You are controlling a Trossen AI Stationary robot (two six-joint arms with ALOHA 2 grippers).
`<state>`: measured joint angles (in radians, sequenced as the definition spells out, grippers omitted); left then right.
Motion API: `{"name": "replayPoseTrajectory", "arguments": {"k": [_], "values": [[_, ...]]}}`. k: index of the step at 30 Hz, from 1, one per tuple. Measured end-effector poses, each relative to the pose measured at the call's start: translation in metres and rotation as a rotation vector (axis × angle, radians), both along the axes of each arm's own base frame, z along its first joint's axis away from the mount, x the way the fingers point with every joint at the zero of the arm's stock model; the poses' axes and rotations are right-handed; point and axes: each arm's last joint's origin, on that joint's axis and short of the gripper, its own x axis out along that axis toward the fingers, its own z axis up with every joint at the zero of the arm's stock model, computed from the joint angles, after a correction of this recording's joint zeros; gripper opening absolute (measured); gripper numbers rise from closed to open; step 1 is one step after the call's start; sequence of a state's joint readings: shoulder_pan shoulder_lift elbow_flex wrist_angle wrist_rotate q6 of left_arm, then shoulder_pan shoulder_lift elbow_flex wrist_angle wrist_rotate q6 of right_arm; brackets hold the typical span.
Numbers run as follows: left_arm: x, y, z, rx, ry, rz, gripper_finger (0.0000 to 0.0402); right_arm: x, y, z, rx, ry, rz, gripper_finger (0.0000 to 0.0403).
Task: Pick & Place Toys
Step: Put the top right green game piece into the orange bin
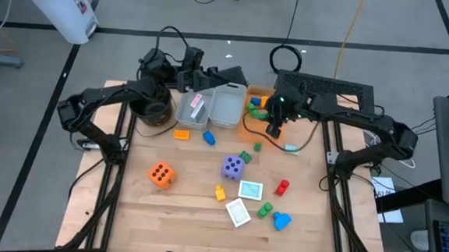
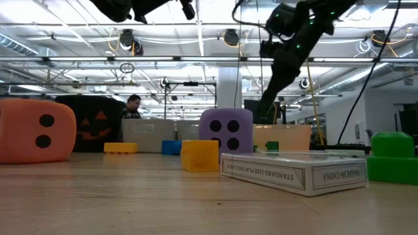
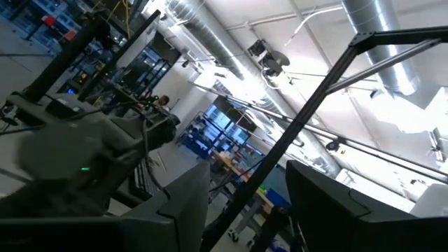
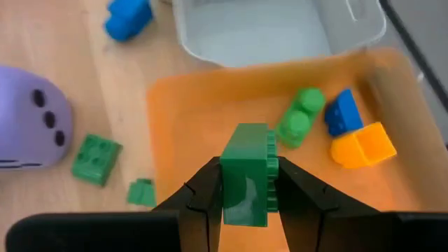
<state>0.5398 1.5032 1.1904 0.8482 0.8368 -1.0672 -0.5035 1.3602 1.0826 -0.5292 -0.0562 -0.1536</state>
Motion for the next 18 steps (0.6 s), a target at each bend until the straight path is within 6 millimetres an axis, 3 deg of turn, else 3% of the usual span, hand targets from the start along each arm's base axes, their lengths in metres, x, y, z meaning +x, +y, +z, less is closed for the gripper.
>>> {"name": "replayPoseTrajectory", "arguments": {"k": [8, 18], "values": [[0.003, -0.005, -0.001, -0.002, 0.004, -0.009, 0.0197, 0.016, -0.039, 0.005, 0.051, 0.165, -0.013, 0.0091], [0.007, -0.012, -0.001, 0.004, 0.002, -0.031, 0.0185, 0.005, -0.083, 0.001, 0.152, 0.299, -0.037, 0.0091]]}}
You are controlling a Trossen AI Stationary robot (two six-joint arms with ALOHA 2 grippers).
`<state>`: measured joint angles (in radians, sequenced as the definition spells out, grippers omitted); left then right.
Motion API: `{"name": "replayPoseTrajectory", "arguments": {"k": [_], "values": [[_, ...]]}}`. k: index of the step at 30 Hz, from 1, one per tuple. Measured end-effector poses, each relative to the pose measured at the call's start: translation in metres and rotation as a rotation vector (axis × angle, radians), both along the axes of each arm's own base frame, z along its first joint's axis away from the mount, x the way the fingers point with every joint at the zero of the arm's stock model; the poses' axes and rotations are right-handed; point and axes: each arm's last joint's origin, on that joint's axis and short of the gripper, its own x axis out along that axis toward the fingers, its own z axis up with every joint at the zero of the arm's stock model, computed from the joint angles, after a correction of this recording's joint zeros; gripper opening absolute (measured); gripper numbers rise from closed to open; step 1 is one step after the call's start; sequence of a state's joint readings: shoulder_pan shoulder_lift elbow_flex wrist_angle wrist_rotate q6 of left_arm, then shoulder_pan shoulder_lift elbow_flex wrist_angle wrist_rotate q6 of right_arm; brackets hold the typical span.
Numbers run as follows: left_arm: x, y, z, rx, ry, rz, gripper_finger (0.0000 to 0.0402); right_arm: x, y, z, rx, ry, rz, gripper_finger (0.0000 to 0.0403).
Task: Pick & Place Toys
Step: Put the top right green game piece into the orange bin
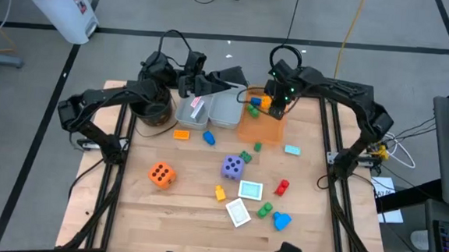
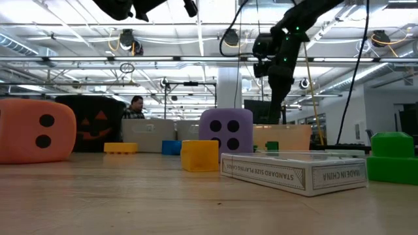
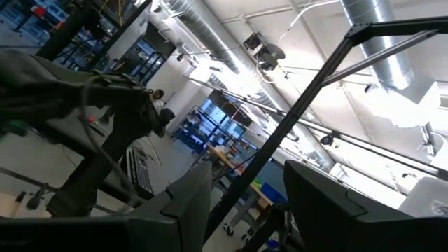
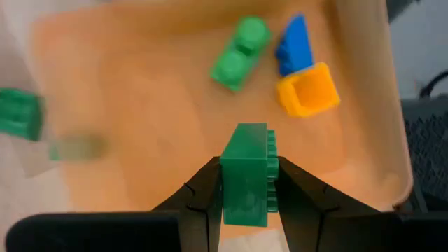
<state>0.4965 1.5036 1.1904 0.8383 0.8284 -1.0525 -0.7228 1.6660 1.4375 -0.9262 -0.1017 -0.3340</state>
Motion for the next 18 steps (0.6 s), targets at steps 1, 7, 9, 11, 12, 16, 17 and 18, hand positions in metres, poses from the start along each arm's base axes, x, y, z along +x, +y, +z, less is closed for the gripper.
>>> {"name": "replayPoseTrajectory", "arguments": {"k": [1, 7, 9, 11, 12, 16, 17, 18], "values": [[0.0, 0.0, 0.0, 0.0, 0.0, -0.001, 0.0186, -0.001, -0.004, -0.002, 0.008, 0.01, -0.013, 0.0091], [0.0, 0.0, 0.0, -0.001, 0.001, -0.001, 0.0195, -0.009, -0.023, -0.018, 0.043, 0.06, -0.043, 0.0091], [0.0, 0.0, 0.0, -0.001, 0.001, -0.001, 0.0198, -0.01, -0.027, -0.024, 0.037, 0.098, -0.05, 0.0091], [0.0, 0.0, 0.0, -0.005, 0.003, 0.001, 0.02, -0.011, -0.031, -0.03, 0.031, 0.127, -0.05, 0.0091], [0.001, 0.0, -0.001, -0.007, 0.006, 0.006, 0.02, -0.011, -0.033, -0.032, 0.035, 0.133, -0.048, 0.0091], [0.001, 0.001, -0.002, -0.009, 0.015, 0.024, 0.0195, -0.008, -0.042, -0.038, 0.031, 0.136, -0.045, 0.0091], [0.002, 0.001, -0.002, -0.006, 0.016, 0.029, 0.0193, -0.006, -0.045, -0.038, 0.021, 0.135, -0.047, 0.0091], [0.002, 0.001, -0.003, -0.005, 0.017, 0.035, 0.0191, -0.004, -0.048, -0.036, 0.007, 0.135, -0.048, 0.0091]]}}
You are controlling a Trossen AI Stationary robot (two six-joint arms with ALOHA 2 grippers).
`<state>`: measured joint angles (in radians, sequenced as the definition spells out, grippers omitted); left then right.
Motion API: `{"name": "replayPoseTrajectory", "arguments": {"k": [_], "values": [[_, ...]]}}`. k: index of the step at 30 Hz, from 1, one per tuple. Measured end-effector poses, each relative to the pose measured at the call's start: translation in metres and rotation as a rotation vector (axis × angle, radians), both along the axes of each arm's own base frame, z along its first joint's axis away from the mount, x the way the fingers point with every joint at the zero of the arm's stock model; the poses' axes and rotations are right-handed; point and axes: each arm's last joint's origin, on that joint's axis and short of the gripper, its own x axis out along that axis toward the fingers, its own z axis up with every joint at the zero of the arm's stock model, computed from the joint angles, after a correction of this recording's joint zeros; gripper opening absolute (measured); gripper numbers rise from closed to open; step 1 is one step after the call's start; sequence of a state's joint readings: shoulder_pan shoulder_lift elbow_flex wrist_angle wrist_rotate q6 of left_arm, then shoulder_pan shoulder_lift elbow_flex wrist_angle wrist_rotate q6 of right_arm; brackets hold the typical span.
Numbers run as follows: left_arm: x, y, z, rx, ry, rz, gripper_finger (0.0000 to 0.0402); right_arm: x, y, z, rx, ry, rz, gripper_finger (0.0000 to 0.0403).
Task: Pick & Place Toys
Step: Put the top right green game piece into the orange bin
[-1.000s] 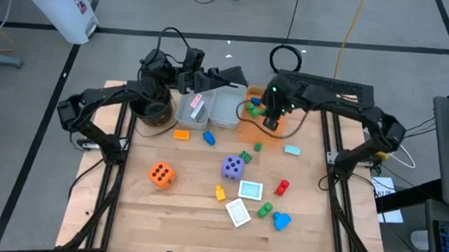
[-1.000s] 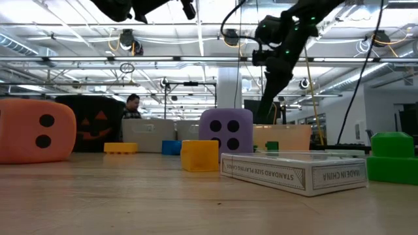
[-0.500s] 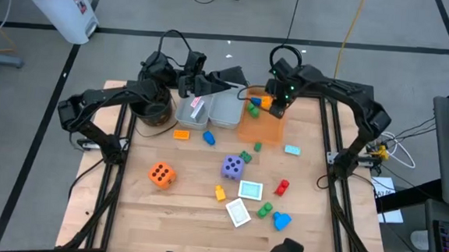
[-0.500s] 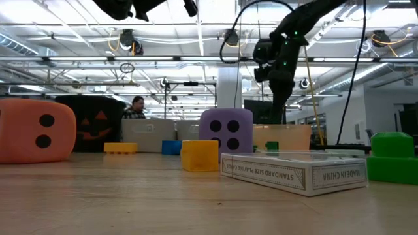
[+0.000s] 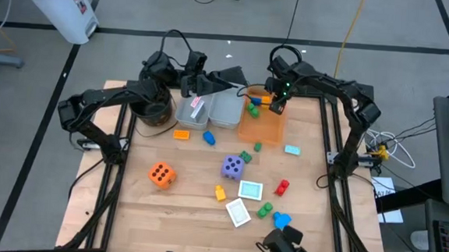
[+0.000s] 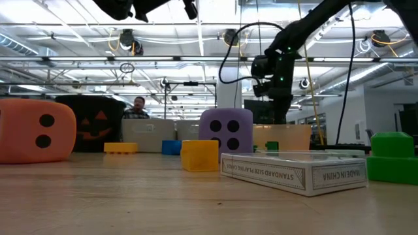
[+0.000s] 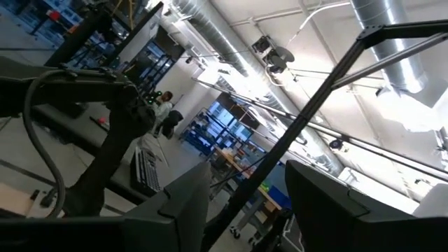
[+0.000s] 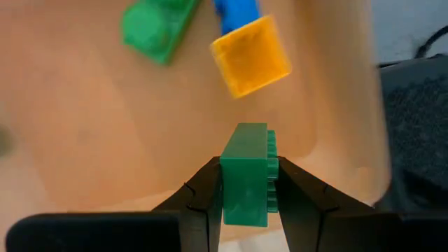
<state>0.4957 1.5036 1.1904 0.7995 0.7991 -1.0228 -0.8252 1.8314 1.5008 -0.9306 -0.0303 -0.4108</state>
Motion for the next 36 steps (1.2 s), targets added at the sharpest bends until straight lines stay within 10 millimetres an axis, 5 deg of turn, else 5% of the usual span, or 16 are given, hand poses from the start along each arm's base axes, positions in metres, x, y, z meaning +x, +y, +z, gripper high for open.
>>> {"name": "replayPoseTrajectory", "arguments": {"k": [10, 21, 36], "values": [[0.001, 0.001, -0.002, -0.002, 0.012, 0.018, 0.0183, 0.015, -0.02, -0.005, -0.007, 0.013, 0.021, 0.0091], [0.001, 0.001, -0.002, 0.002, 0.013, 0.02, 0.02, 0.018, -0.023, -0.018, 0.015, 0.036, 0.038, 0.0091], [0.001, 0.001, -0.002, 0.0, 0.019, 0.022, 0.0175, 0.021, -0.027, -0.017, -0.019, -0.002, 0.037, 0.0091]]}}
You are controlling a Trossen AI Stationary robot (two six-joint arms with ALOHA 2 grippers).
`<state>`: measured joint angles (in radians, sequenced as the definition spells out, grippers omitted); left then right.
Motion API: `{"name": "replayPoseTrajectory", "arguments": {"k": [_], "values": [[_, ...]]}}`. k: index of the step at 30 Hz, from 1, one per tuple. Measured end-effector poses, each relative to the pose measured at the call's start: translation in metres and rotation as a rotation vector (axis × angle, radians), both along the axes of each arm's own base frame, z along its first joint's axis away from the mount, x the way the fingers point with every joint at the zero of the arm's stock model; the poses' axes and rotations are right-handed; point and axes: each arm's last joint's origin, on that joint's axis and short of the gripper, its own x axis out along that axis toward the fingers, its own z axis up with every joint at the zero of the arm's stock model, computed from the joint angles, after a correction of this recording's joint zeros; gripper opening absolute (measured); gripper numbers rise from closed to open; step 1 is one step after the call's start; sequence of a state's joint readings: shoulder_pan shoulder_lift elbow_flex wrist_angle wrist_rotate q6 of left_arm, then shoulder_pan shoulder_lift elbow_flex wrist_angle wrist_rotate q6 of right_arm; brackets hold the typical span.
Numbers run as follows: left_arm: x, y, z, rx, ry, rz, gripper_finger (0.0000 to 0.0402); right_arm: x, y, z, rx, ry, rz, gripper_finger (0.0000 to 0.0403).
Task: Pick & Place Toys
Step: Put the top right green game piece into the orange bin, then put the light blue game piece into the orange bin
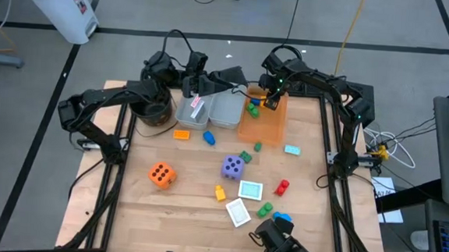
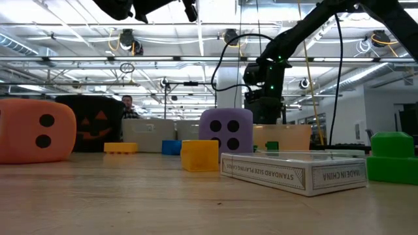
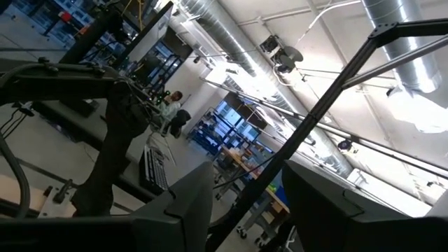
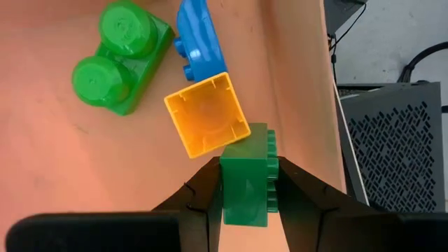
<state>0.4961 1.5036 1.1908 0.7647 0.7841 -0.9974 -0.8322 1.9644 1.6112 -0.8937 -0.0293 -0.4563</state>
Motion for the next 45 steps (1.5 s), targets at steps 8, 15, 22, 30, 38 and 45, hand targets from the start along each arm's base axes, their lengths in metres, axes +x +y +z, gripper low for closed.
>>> {"name": "replayPoseTrajectory", "arguments": {"k": [8, 15, 22, 30, 38, 45], "values": [[0.0, 0.0, 0.0, -0.002, 0.001, 0.0, 0.0189, -0.001, -0.001, 0.0, 0.002, 0.0, -0.004, 0.0096], [0.0, 0.0, 0.0, -0.008, 0.005, 0.0, 0.0199, -0.001, -0.001, 0.0, 0.002, 0.0, -0.005, 0.0101], [0.0, 0.0, 0.0, -0.008, 0.006, 0.0, 0.0194, -0.001, -0.001, 0.0, -0.002, 0.001, 0.013, 0.0126], [0.0, 0.0, 0.0, -0.009, 0.006, -0.001, 0.0177, -0.001, -0.002, 0.0, -0.014, 0.004, 0.029, 0.0168], [0.0, 0.0, 0.0, -0.01, 0.007, -0.002, 0.0171, -0.007, 0.001, 0.02, -0.105, 0.027, 0.031, 0.0177], [0.0, 0.0, 0.0, -0.007, 0.007, -0.003, 0.017, -0.012, 0.014, 0.052, -0.168, -0.034, 0.029, 0.0175]]}}
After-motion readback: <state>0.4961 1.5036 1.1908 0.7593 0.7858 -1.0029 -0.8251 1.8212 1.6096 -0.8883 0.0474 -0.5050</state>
